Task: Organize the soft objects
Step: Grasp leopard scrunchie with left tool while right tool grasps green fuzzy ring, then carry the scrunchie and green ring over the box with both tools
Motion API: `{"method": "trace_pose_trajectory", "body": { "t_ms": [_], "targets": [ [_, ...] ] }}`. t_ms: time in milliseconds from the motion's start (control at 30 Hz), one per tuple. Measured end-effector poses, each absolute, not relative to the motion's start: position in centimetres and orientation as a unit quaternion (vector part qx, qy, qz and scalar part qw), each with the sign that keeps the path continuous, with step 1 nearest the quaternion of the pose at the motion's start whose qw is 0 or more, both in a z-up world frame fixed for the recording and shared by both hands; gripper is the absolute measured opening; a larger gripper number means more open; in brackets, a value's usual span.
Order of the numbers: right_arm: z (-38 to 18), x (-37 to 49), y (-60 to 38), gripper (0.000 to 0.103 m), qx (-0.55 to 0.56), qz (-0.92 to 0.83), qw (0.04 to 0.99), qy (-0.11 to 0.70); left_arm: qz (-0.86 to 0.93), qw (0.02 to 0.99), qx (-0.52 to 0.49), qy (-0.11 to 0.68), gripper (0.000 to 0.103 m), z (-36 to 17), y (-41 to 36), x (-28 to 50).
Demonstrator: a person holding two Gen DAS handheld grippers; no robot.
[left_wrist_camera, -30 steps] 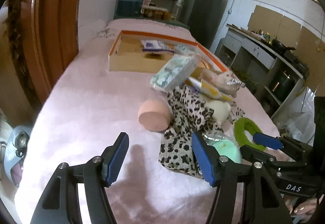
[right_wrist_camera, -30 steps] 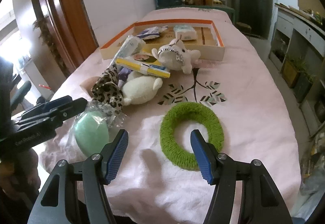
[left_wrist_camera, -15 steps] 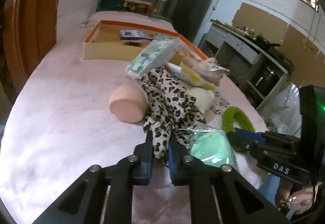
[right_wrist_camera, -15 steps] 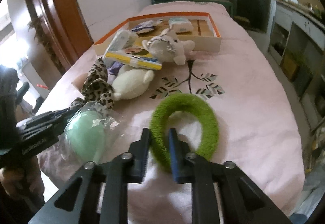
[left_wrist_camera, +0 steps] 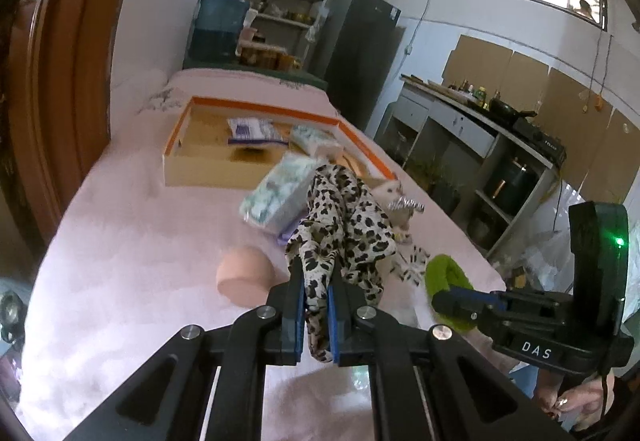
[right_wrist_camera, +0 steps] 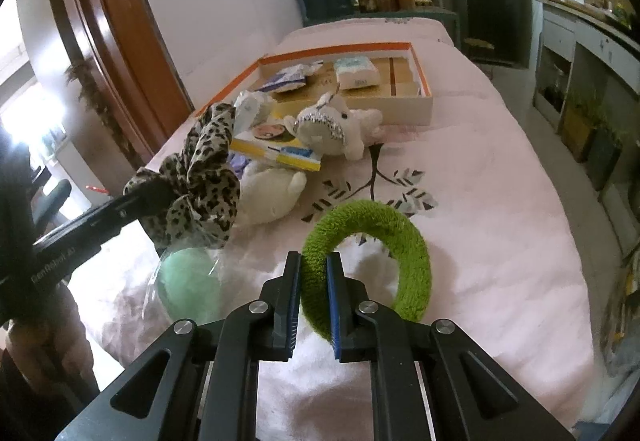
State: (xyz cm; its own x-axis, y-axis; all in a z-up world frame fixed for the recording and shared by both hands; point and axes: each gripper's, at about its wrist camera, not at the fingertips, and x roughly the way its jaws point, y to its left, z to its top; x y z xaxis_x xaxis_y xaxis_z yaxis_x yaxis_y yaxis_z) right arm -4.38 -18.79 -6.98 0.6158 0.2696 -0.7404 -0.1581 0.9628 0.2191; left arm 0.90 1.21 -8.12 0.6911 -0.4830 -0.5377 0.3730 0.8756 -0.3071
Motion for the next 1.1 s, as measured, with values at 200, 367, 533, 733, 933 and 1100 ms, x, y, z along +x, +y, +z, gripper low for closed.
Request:
{"method": "trace_pose_trajectory", "body": {
  "t_ms": [200, 367, 533, 733, 933, 1100],
  "targets": [
    [-5.7, -4.4, -18.7, 0.012, 0.059, 0.123, 0.904, 0.406, -0.234, 0.92, -0.088, 0.301, 0.009, -7.0, 1.4, 1.0],
    [-4.5, -4.2, -18.6, 0.012, 0.053, 0.125, 0.91, 0.392, -0.229, 0.927, -0.082, 0.286, 0.009, -5.7, 1.6, 1.2],
    [-2.6, -3.9, -18.6, 0.012, 0.042, 0.126, 0.919, 0.37, -0.224, 0.934, -0.073, 0.27, 0.009, -4.3, 1.6, 1.4],
    [-0.2, -3.3, -19.0, 0.012, 0.028, 0.123, 0.931, 0.342, -0.216, 0.942, -0.065, 0.249, 0.009, -2.4, 1.8, 1.9],
    [1.9, -1.8, -19.4, 0.012, 0.014, 0.121, 0.94, 0.317, -0.206, 0.95, -0.063, 0.228, 0.009, -0.6, 2.0, 2.9],
    [2.9, -0.3, -20.0, 0.012, 0.013, 0.121, 0.943, 0.308, -0.197, 0.953, -0.061, 0.221, 0.009, 0.4, 2.0, 4.1]
  ]
}}
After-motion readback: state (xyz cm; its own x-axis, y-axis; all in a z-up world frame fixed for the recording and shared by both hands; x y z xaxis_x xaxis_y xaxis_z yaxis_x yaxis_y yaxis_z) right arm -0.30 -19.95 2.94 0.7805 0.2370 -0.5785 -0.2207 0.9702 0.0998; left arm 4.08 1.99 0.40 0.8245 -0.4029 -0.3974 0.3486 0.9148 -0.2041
